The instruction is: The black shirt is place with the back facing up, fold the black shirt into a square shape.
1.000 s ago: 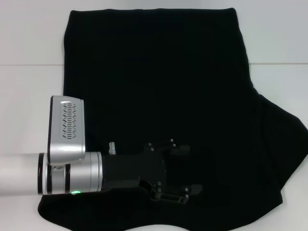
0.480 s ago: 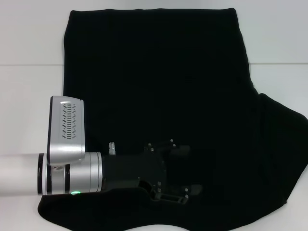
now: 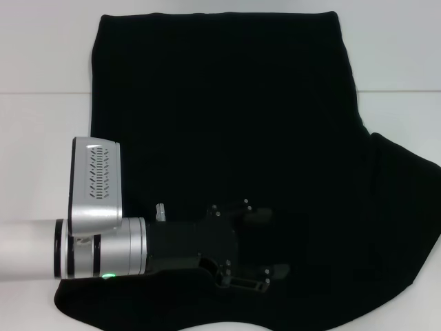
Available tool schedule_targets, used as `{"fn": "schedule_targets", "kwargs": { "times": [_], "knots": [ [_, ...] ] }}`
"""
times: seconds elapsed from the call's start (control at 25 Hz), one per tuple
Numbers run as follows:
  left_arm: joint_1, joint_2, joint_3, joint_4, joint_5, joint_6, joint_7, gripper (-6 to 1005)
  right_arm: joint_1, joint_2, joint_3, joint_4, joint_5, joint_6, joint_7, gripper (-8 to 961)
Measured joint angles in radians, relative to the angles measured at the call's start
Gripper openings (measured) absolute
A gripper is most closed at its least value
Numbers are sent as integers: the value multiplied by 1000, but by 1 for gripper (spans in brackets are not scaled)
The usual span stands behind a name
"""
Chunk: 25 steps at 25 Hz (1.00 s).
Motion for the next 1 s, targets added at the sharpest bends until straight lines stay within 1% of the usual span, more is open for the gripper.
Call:
{"fn": "schedule_targets", "kwargs": {
  "times": [0.28, 0.56, 0.76, 1.0],
  "knots": [
    [-2, 0, 0, 0, 0, -1, 0, 913, 0, 2, -3, 0, 0, 4, 0, 3],
    [-3, 0, 0, 0, 0, -2, 0, 912, -6, 2, 0, 0, -2, -75, -15, 3],
    [-4, 0, 0, 1, 0, 1, 0, 911, -30, 4, 0, -30, -5, -117, -15, 4],
    [-7, 0, 0, 4, 0, 2, -6, 911, -55, 7, 0, -48, -1, -137, -7, 4]
  ]
}}
